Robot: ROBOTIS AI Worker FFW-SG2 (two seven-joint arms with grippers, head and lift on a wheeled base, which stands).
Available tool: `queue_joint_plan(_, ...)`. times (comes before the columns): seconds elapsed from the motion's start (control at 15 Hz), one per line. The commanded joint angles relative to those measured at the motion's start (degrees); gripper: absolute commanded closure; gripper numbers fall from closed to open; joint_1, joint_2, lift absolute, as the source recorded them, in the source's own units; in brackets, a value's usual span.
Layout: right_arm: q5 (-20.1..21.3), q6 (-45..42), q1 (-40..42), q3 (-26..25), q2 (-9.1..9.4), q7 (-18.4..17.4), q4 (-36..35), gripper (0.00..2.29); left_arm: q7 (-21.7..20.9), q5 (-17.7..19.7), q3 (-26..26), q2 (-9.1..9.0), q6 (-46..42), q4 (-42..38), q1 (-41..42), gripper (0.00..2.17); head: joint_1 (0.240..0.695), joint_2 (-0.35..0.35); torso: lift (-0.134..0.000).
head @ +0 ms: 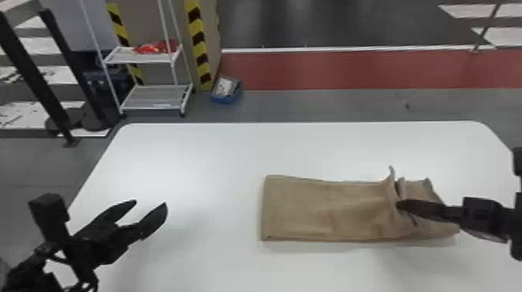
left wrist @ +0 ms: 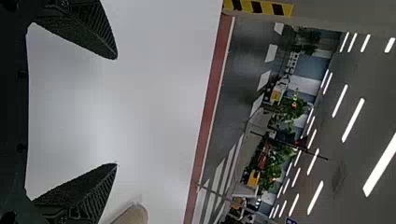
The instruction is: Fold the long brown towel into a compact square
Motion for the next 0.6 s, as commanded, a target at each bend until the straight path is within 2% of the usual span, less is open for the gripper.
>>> queue_joint_plan(0.0,-0.5,-0.4,-0.6,0.6,0.06,-0.1,0.9,1.33,0.2,-0.2,0.0,0.04,-0.1,0.4,-0.1,0.06,0.695,0.073,-0.124)
queue_joint_plan(0.13,-4.7,2.6,-1.7,-3.2,-0.2,0.0,-0.8,1.33,0.4,-1.1,0.0,0.04,-0.1,0.6,-0.9,0.06,0.695,0.078,-0.124)
queue_joint_plan(0.27,-5.9,3.7,-1.7,-6.4,-3.37,-0.1,-1.1,1.33,0.5,-1.1,0.0,0.12,-0.1,1.0,-1.2,0.06,0.695,0.083,-0.124)
queue_joint_plan(0.33,-5.7,3.0,-1.1,-6.2,-4.16,0.0,-1.0,1.33,0.5,-1.1,-0.1,0.04,-0.3,1.5,-1.5,0.06,0.695,0.06,-0.124)
queue_joint_plan(0.53,-4.6,-1.1,-1.1,-4.8,-3.46,0.0,2.8,1.33,0.4,-1.3,-0.9,-0.4,-0.8,2.3,-1.5,0.06,0.695,0.024,-0.124)
